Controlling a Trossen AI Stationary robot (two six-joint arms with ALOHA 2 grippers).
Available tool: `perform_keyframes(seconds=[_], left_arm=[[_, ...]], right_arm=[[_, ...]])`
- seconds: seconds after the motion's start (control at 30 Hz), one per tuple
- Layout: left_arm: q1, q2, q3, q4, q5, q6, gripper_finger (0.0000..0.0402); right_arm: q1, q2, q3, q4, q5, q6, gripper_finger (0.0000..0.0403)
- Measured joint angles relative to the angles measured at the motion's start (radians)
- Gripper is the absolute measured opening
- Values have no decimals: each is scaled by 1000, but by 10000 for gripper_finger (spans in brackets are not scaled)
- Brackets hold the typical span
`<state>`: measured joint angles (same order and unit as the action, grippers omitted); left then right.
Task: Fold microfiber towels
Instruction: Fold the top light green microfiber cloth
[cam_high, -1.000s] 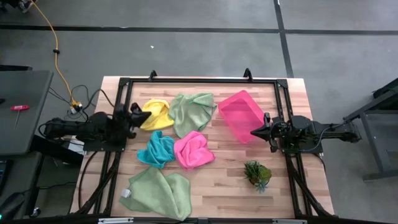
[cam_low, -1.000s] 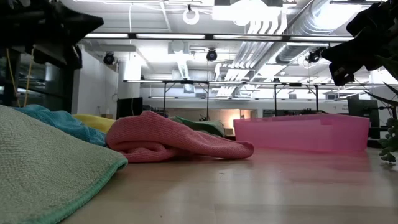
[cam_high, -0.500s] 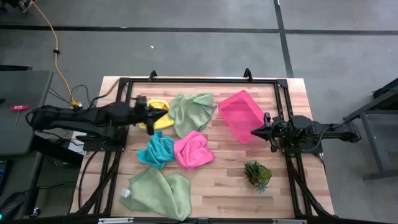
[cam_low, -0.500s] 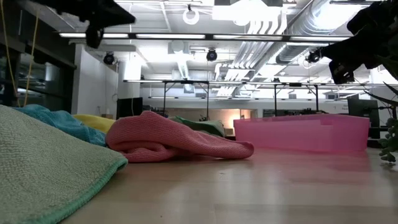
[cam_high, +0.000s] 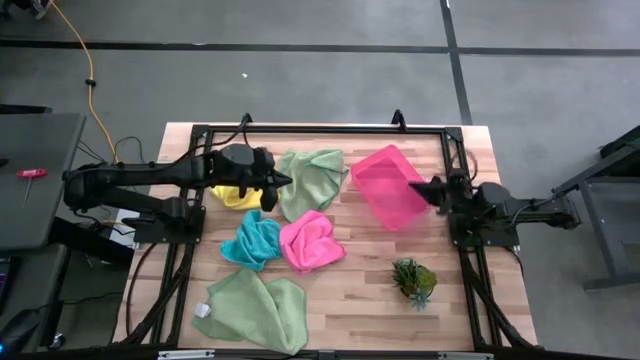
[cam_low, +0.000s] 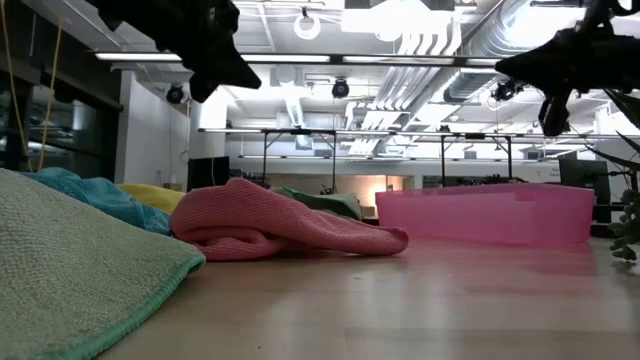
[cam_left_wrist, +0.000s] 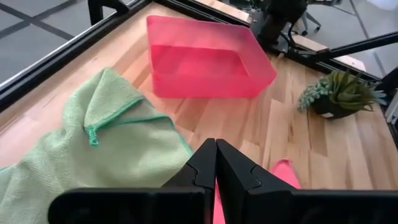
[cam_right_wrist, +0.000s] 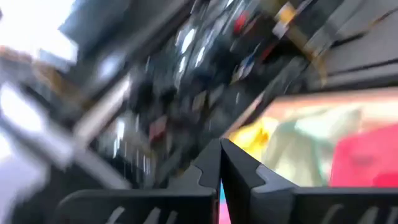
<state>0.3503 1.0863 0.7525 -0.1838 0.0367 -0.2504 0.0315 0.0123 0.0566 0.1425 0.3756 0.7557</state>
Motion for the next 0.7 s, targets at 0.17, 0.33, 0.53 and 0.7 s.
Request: perform_keyframes(seconds=[0.17, 0.33, 0.53, 0.7], left_arm=[[17, 0, 0, 10, -56, 30, 0], [28, 43, 0, 88, -124, 93, 0], [52, 182, 47, 131, -131, 165, 15], [51, 335, 157, 72, -167, 359, 60]], right_arm=[[-14, 78, 0, 219, 167, 25, 0], [-39, 286, 2, 492, 92, -78, 0], [-62, 484, 2, 561, 99, 14, 1], [-65, 553, 2, 604, 81, 22, 1]])
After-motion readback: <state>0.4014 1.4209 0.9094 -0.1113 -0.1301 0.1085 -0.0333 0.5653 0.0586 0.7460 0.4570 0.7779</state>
